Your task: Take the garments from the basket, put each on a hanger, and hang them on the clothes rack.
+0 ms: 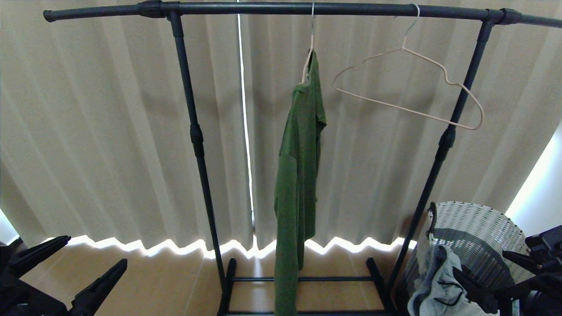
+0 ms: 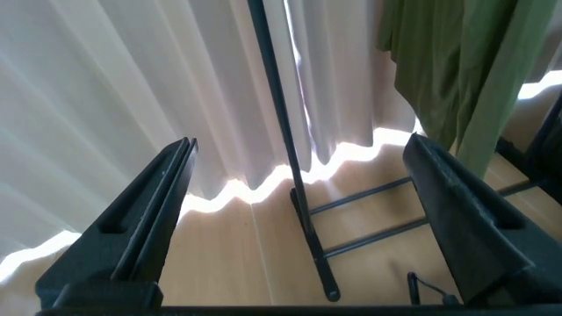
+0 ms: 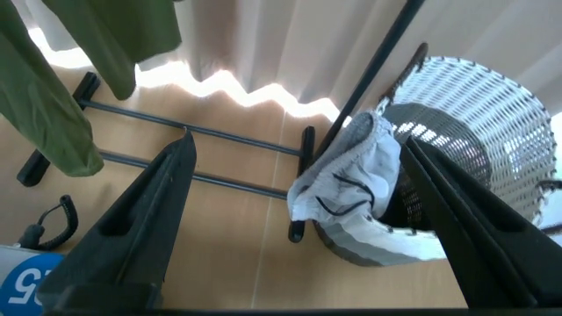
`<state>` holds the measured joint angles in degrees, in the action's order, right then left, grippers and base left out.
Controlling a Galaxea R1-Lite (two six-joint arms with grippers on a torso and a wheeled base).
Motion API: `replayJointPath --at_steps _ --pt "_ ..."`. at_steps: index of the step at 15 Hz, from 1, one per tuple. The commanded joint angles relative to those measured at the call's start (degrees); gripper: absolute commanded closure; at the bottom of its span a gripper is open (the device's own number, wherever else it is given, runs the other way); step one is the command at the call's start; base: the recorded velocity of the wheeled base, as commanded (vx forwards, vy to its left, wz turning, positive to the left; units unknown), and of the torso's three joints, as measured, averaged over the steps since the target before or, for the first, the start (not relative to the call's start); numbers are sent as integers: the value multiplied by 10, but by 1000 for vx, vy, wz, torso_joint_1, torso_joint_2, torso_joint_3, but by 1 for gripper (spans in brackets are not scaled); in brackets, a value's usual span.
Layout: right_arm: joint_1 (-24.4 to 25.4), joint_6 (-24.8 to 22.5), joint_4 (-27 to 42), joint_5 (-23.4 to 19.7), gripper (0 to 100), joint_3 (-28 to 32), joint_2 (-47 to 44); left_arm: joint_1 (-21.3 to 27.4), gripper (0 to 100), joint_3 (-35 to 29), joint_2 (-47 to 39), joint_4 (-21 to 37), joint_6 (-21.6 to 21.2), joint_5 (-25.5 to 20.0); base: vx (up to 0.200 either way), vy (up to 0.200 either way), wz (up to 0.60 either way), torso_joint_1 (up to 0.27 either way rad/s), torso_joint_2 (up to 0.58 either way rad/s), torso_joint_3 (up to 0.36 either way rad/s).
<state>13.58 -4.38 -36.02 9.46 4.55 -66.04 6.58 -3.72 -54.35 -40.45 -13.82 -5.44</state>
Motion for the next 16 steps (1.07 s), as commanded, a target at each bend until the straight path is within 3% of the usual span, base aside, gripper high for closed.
replayJointPath --at_steps 1,3,16 --pt "0 0 0 0 0 0 -1 0 0 0 -1 -1 0 0 0 -200 0 12 -2 2" --pt "0 0 -1 0 0 0 -1 0 0 1 2 -1 -1 0 0 -200 0 7 2 2" --pt "-2 -4 3 4 0 -2 15 2 0 -4 3 -2 0 0 0 0 0 0 0 0"
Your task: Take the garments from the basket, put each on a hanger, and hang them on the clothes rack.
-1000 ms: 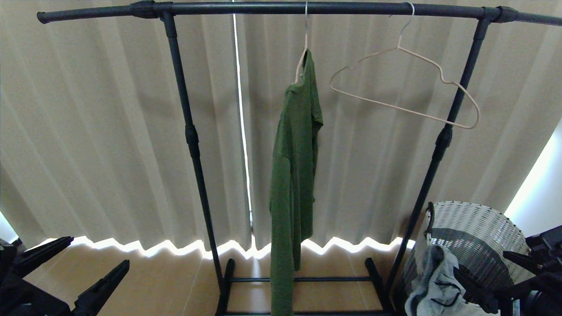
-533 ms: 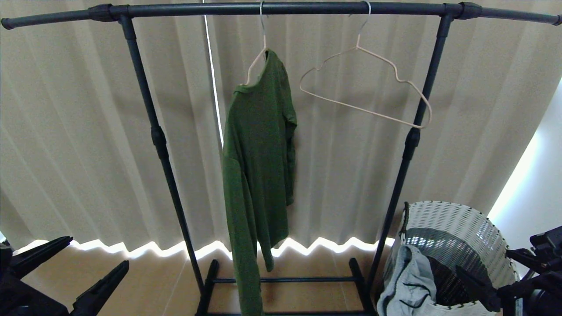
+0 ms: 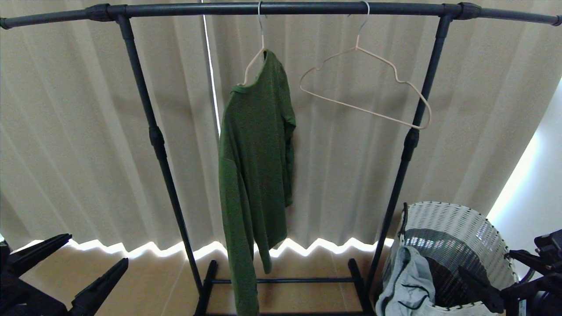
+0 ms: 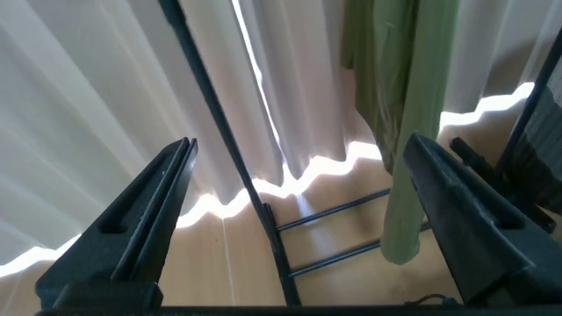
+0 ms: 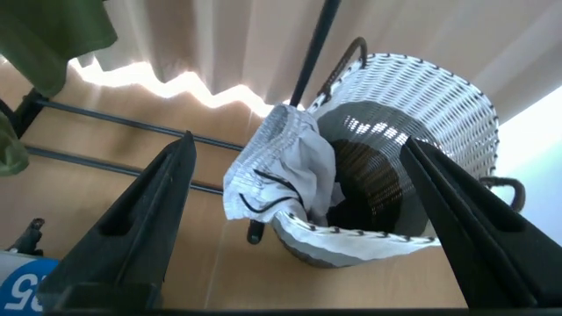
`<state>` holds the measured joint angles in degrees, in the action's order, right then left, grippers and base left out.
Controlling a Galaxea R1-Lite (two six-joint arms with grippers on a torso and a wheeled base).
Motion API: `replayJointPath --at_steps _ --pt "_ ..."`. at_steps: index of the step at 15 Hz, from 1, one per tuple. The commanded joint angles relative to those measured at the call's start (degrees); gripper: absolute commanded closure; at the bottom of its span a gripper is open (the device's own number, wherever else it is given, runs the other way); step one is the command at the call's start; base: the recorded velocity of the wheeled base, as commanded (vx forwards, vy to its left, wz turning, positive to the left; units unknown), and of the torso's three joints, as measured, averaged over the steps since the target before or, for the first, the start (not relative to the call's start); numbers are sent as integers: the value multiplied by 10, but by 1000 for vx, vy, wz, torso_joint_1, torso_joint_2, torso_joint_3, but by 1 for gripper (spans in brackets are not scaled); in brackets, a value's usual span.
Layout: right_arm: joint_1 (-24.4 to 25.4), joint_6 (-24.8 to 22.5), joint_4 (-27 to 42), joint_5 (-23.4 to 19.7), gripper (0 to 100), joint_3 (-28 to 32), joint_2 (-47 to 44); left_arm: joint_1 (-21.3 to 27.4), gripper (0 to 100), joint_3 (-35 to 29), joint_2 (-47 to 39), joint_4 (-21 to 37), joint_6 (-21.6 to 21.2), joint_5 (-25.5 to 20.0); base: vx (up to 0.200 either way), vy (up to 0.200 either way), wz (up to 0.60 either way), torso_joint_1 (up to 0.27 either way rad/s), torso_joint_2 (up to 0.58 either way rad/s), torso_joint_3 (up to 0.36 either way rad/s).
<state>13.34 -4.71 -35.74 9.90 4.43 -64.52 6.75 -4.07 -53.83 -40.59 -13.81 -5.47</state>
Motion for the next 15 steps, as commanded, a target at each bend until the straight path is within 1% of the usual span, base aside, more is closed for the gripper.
replayJointPath --at_steps 1,3,7,9,14,15 --pt "0 0 0 -1 0 -2 0 0 0 -3 -3 1 1 0 0 0 0 0 0 0" --pt "0 0 1 -1 0 -2 0 0 0 -3 -7 1 1 0 0 0 0 0 0 0" --pt "-1 -4 1 2 0 -10 0 -2 0 -9 -22 1 3 2 200 0 0 2 2 1" --pt "-1 -18 1 1 0 -11 1 -2 0 -9 -23 1 4 2 200 0 0 -2 -2 7" --pt "-2 -21 1 5 0 -24 5 -1 0 -5 -20 0 1 1 200 0 0 4 3 0" --pt "-2 -22 1 11 0 -28 4 -1 0 -3 -19 0 1 1 0 0 0 0 0 0"
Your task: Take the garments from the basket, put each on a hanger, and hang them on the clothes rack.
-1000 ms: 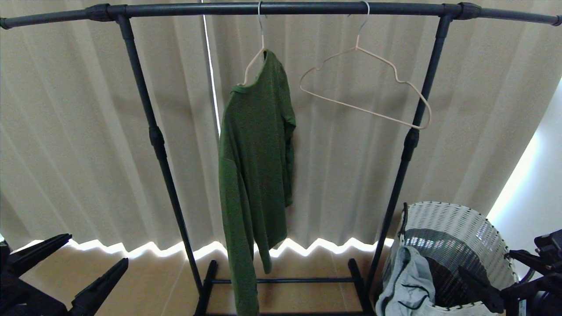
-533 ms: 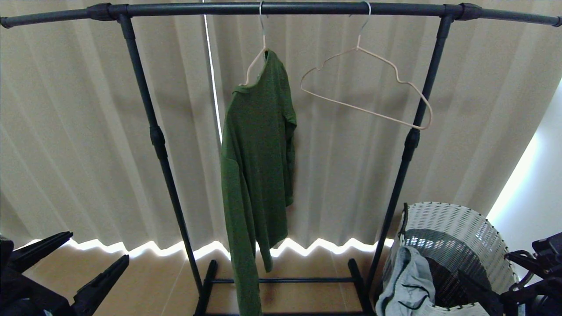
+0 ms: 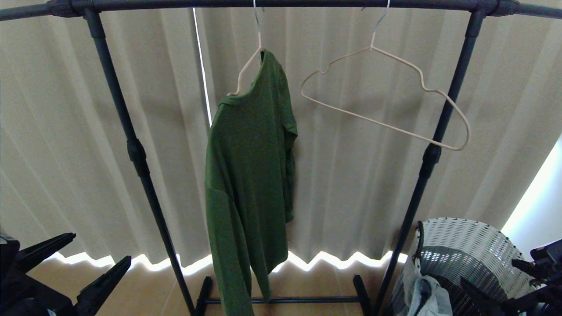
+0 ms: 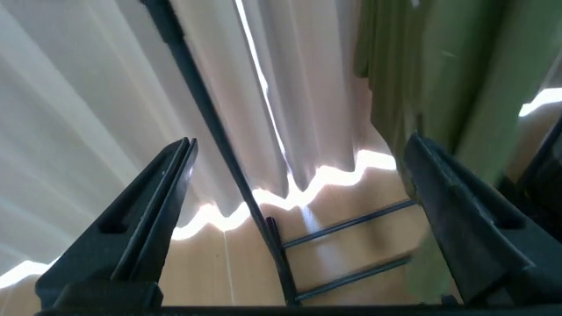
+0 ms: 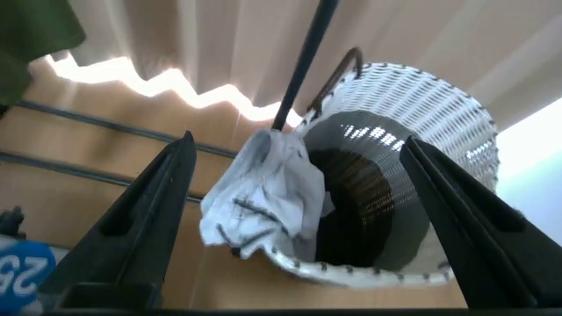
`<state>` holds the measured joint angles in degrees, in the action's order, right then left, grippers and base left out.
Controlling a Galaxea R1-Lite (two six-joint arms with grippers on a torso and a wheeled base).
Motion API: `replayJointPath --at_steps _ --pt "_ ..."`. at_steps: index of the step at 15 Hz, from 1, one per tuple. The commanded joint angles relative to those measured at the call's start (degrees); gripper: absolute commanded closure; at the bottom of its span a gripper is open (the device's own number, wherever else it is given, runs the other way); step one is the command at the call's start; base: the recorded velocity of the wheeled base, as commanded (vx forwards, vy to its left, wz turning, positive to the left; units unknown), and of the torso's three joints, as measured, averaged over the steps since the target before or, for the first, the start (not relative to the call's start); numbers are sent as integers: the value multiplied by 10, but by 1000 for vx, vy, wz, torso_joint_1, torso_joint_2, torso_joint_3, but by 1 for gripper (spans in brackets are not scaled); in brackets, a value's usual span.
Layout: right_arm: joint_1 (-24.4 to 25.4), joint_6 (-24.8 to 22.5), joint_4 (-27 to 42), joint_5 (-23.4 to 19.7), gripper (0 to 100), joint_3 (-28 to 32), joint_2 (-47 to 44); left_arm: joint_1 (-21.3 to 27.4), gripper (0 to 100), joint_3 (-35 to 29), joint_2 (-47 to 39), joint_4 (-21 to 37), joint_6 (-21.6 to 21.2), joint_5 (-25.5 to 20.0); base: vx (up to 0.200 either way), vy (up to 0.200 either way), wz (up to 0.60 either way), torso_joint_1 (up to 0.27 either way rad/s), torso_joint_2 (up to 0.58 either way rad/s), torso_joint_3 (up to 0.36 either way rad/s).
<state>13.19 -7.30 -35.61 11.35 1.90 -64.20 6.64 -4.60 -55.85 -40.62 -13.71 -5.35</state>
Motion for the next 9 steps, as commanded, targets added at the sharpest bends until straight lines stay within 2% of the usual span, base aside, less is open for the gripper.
replayJointPath --at_steps 1,3,6,9 --pt "0 -18 0 12 0 -10 0 1 0 5 1 0 -1 0 0 0 0 0 0 0" --pt "0 -42 2 20 0 -16 -1 1 0 5 1 0 -1 0 0 0 0 0 0 0" --pt "-6 -41 2 18 0 -16 -6 1 0 0 14 -2 -1 0 0 0 0 0 0 0" --pt "-7 -42 57 20 0 -18 -1 2 0 0 26 -1 -1 -1 0 0 0 0 0 0"
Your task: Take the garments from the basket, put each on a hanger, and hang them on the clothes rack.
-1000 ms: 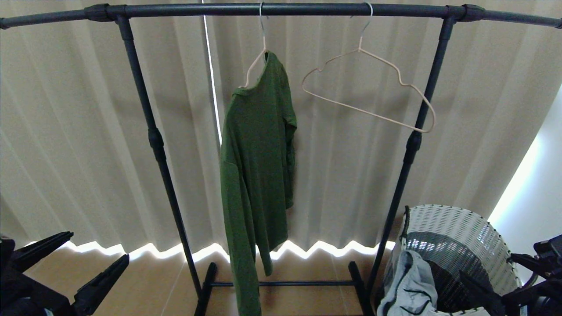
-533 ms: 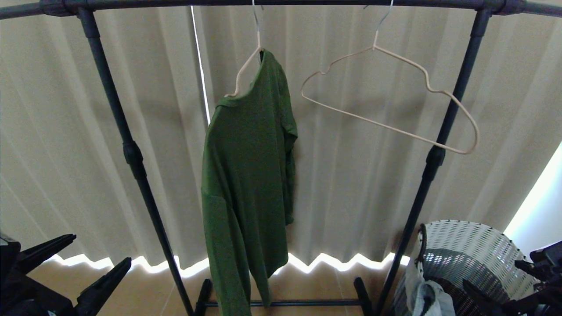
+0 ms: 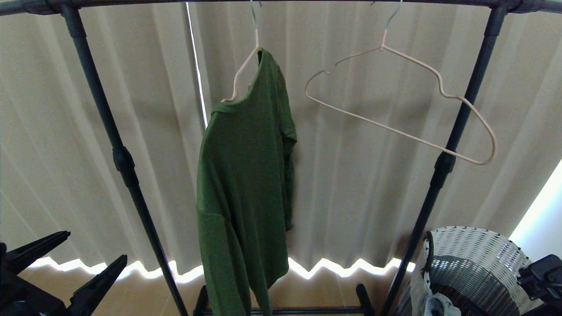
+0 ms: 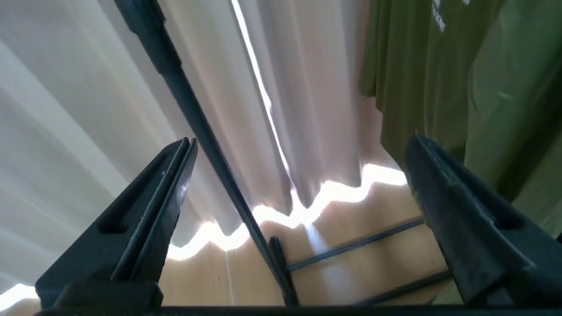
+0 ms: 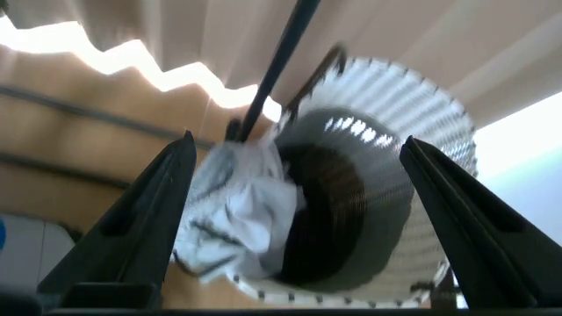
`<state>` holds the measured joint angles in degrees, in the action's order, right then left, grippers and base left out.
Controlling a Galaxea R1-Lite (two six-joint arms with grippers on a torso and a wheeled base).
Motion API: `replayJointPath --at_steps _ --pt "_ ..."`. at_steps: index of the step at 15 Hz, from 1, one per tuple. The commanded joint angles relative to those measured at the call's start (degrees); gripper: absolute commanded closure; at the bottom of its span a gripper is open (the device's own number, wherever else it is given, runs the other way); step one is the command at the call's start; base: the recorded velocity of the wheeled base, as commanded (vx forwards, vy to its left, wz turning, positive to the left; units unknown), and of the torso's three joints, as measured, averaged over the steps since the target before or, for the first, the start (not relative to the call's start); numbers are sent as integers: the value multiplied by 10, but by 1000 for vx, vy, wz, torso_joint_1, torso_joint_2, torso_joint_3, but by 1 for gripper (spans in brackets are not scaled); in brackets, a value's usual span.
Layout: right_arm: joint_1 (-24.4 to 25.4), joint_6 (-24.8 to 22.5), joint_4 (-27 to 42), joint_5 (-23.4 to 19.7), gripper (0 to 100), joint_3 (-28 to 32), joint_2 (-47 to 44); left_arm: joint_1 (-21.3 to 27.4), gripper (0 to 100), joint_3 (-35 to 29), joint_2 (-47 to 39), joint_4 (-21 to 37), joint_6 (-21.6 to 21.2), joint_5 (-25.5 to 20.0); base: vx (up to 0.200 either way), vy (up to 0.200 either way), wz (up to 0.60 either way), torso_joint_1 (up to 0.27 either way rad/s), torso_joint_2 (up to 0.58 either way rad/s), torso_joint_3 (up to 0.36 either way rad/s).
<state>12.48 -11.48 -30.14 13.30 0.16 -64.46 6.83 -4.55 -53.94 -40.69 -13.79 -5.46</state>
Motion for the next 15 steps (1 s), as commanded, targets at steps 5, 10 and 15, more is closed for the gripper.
replayJointPath --at_steps 5,10,15 --pt "5 0 112 -8 0 -1 104 -1 0 -1 5 0 1 0 0 0 0 0 0 0" --pt "8 -35 184 -6 0 4 160 -1 0 -2 6 0 1 0 0 0 0 0 0 0" --pt "4 6 186 -79 0 0 162 -1 0 -3 8 -1 1 0 0 0 0 0 0 0"
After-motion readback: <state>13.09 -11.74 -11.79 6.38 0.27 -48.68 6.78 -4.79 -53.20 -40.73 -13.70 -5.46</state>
